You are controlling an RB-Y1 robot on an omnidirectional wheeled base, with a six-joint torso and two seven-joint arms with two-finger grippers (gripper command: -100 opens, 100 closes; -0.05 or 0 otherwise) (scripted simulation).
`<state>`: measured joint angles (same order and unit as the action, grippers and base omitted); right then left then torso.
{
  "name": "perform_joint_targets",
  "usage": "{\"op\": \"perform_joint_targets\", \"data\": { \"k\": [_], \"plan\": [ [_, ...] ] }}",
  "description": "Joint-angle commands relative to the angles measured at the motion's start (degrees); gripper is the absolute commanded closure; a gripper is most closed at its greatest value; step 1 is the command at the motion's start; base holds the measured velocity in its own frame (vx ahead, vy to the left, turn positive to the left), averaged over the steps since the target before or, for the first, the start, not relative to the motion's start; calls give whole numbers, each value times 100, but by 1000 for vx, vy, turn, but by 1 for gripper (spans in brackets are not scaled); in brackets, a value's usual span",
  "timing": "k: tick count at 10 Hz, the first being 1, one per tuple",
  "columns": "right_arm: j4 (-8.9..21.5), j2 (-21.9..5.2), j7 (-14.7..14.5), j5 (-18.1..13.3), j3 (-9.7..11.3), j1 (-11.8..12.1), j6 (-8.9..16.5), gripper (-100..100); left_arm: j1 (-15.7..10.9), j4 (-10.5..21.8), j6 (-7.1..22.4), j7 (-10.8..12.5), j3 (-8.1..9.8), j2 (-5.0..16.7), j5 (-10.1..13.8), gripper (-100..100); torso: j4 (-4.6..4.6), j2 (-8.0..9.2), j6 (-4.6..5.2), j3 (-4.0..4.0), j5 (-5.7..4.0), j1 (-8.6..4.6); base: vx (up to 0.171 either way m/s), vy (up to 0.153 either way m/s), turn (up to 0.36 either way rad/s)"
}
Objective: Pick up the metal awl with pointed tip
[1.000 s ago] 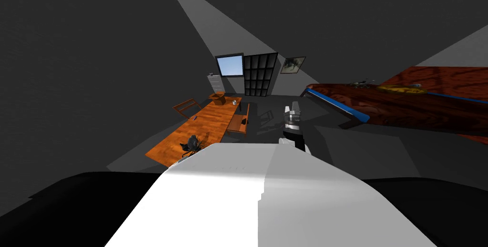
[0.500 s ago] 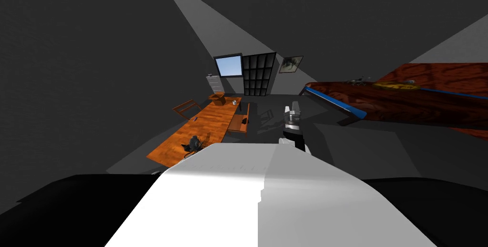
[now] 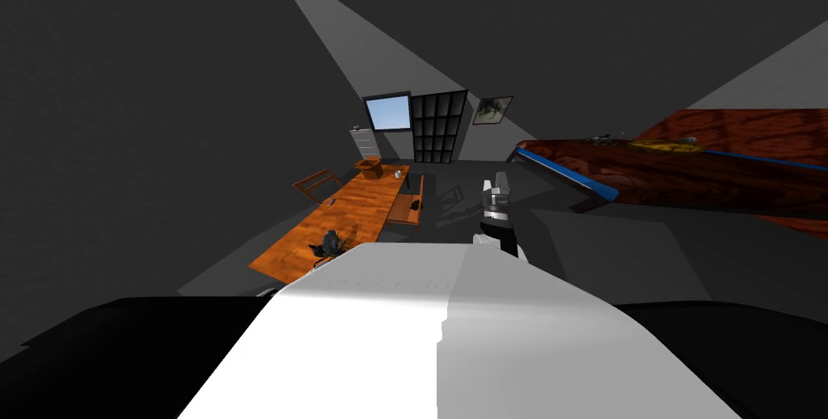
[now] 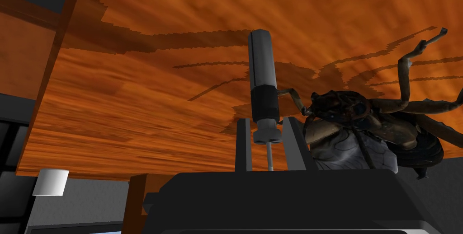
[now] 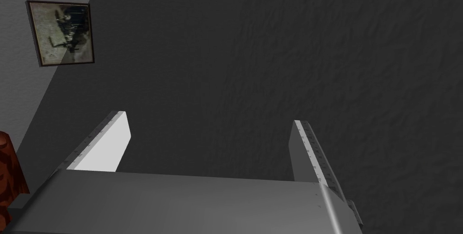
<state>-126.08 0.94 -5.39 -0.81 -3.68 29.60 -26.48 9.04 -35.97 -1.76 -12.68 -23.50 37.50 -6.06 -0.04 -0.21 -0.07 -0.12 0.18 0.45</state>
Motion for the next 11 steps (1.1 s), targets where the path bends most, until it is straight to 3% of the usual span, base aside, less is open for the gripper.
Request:
{"op": "perform_joint_targets", "data": {
  "k": [1, 2, 3, 4, 5, 9, 10, 11],
  "plan": [
    [0, 0, 0, 0, 0, 0, 0, 0, 0, 0, 0, 0, 0, 0, 0, 100, 0, 0, 0, 0, 0, 0, 0, 0, 0],
    [0, 0, 0, 0, 0, 0, 0, 0, 0, 0, -1, 0, 0, 0, 0, 100, 0, 0, 0, 0, 0, -1, 0, 0, 0],
    [0, 0, 0, 0, 0, 0, 0, 0, -1, -1, -2, 0, 0, 1, 0, 0, -1, 0, 0, -1, 0, -1, 0, 0, 0],
    [0, 0, 0, 0, 0, 0, 0, 0, 109, -170, 1, 56, -88, 156, 73, 100, -1, -1, -1, -1, 0, -2, 25, -36, 56],
    [0, 0, 0, 0, 0, 1, 0, 0, 109, -170, 1, 56, -88, 156, 73, 100, -3, -6, -5, -4, -3, -13, 29, -49, 51],
    [0, 0, 0, 0, 0, 0, 0, 0, 369, -550, -41, 190, -303, 536, 253, 100, -2, -8, -1, -5, -6, -26, 26, -52, 33],
    [0, 0, 0, 0, 0, 0, 0, 0, 325, -491, -29, 160, -260, 466, 220, 100, -2, -5, -2, -3, -6, -23, 7, -21, 14],
    [0, 0, 0, 0, 0, 0, 0, 0, 334, -505, -26, 168, -267, 477, 225, 0, -1, -3, 0, -2, -4, -15, 0, 0, 0]
  ]
}}
